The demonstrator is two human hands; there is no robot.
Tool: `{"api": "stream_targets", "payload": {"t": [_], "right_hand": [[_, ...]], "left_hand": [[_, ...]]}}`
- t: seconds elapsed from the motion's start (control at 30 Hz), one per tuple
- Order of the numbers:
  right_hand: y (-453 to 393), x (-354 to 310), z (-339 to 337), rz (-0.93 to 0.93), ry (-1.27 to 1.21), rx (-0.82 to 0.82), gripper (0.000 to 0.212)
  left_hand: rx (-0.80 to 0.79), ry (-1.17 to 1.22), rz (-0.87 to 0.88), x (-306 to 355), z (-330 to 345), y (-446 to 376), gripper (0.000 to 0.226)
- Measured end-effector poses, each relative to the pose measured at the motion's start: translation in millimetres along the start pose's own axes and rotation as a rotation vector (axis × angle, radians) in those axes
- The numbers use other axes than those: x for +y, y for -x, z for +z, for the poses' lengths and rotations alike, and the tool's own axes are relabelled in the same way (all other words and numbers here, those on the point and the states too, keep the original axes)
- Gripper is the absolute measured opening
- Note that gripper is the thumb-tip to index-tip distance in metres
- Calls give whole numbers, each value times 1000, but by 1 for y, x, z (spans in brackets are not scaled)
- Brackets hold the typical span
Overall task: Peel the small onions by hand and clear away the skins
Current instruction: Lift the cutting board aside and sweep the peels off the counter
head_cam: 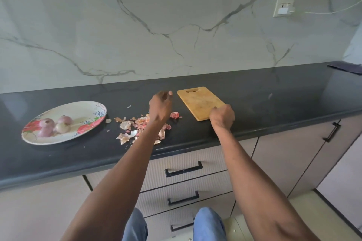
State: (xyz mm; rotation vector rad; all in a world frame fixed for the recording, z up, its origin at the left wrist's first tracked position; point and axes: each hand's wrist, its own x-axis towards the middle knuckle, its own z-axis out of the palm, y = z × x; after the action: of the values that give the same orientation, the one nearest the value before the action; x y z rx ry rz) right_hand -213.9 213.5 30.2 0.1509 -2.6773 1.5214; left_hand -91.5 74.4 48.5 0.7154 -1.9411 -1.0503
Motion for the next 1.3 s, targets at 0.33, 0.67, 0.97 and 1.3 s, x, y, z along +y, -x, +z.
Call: {"api": "stream_targets", "payload": {"t": [0.33, 0.67, 0.97, 1.3], "right_hand": [[67, -33, 77, -433, 181, -461, 84], [76, -54, 113, -610, 169, -882, 73], [59, -70, 139, -734, 336, -948, 77], [44, -94, 157, -609, 242, -1019, 74]], "left_hand": [[159, -350, -72, -79, -107, 36, 51], [-235, -381, -83, -93, -117, 18, 58], [-167, -200, -195, -89, -119, 0, 64], [-319, -268, -270, -92, -111, -49, 76]]}}
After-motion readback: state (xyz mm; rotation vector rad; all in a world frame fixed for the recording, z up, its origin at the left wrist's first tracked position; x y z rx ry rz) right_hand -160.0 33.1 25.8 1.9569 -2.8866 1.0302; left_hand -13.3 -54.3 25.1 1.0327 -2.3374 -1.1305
